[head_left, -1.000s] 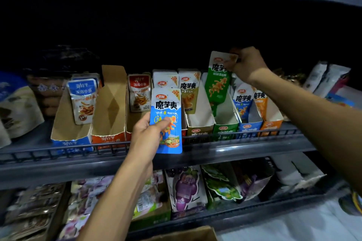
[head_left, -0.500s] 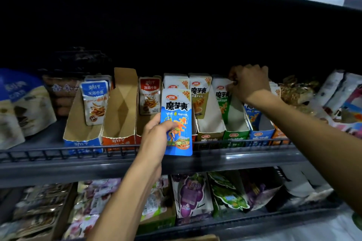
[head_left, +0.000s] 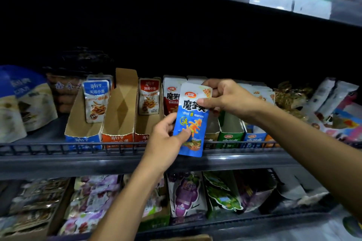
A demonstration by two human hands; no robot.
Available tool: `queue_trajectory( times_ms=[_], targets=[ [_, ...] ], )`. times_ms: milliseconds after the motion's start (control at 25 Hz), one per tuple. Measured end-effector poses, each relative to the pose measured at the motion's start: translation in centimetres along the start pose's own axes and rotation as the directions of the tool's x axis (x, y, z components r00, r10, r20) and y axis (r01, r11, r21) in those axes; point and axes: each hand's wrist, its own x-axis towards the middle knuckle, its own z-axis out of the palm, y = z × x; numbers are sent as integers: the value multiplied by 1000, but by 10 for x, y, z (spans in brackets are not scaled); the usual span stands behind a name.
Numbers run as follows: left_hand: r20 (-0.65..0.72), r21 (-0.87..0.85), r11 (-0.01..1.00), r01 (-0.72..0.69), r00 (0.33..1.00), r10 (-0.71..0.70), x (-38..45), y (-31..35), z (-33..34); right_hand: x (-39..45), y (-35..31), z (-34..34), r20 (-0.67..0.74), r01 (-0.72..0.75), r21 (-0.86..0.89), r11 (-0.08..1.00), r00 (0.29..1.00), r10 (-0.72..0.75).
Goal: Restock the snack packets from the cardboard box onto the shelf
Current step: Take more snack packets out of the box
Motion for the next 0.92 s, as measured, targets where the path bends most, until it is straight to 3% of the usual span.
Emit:
queue_trajectory(
  times_ms=[80, 120, 200, 320, 480, 640, 920],
  targets=[
    [-46, 245, 961, -130, 988, 145, 1, -7, 0, -9, 4, -16, -121, 3, -28, 1000, 993, -6],
    [-45, 412, 890, -198, 971, 237, 1, -10, 0, -13, 6, -27, -220, 8, -33, 999, 975, -15],
    [48, 705, 643, -300, 925, 378, 0, -16, 3, -23, 10, -58, -390, 5, -103, 995, 920, -45],
    [174, 899, 339, -277, 937, 303, -6, -27, 11, -37, 17, -107, -560, -17, -87, 996, 828, -35],
    [234, 952, 151, -267, 951, 203, -12, -42, 21, -53, 37, -143, -620, -69, -158, 985, 783, -45],
    [256, 955, 94, -280, 943, 212, -10, -46, 16, -44, 66, -136, -557, -148, -287, 946, 830, -39],
    [324, 946, -62, -319, 910, 257, -9, -61, 12, -32, 112, -95, -570, -298, -532, 793, 819, -74]
  ],
)
